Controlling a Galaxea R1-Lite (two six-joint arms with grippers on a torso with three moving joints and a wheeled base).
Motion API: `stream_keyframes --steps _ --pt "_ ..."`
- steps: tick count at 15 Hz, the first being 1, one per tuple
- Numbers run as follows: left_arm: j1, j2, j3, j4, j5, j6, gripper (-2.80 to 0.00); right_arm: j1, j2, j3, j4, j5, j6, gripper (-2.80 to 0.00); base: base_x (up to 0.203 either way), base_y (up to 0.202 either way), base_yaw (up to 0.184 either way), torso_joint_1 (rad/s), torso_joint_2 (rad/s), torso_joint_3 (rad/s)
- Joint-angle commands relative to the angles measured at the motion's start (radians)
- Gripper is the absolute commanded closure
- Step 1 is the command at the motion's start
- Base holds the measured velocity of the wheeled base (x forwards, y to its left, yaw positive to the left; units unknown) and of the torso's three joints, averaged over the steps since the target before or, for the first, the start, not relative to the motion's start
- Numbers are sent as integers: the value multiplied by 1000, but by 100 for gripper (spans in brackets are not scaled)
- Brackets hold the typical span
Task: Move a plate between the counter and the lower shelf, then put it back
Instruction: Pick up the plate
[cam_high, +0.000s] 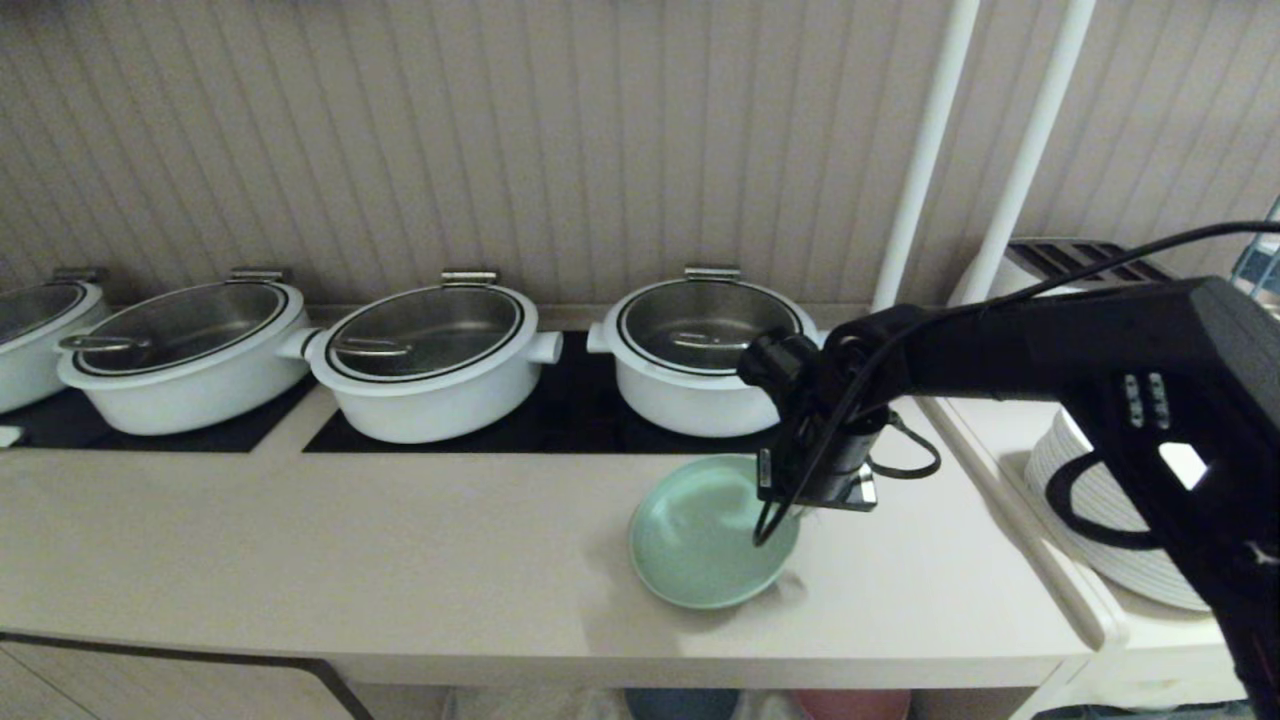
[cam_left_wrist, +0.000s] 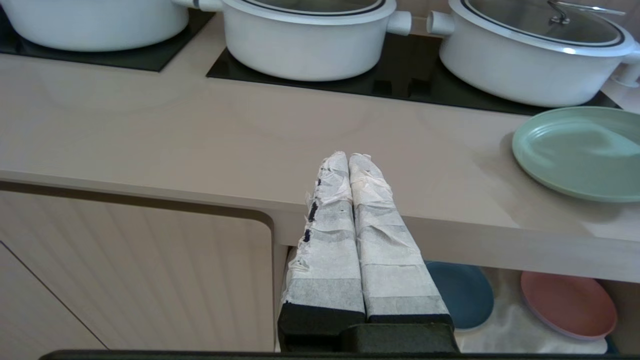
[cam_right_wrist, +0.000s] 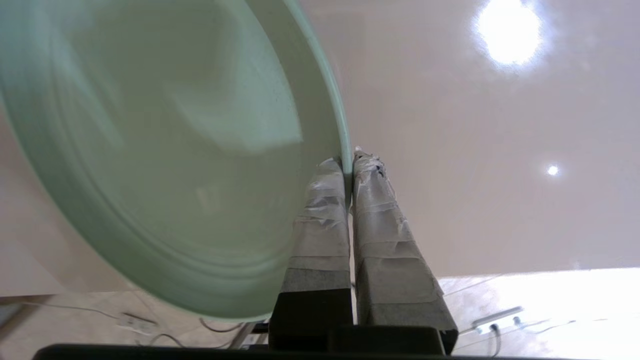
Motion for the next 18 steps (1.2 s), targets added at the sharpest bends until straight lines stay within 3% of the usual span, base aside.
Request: stream_keyframes --steps 1,6,14,18 --pt "0 0 -1 0 1 -1 0 0 -34 28 4 0 17 0 0 0 0 0 0 0" --pt "0 0 0 0 1 -1 0 2 -55 66 5 -2 102 0 0 0 0 0 0 0" --pt "0 0 0 0 1 -1 0 -38 -96 73 -9 10 131 0 0 0 0 0 0 0" --pt "0 0 0 0 1 -1 0 -86 -170 151 -21 20 131 0 0 0 0 0 0 0"
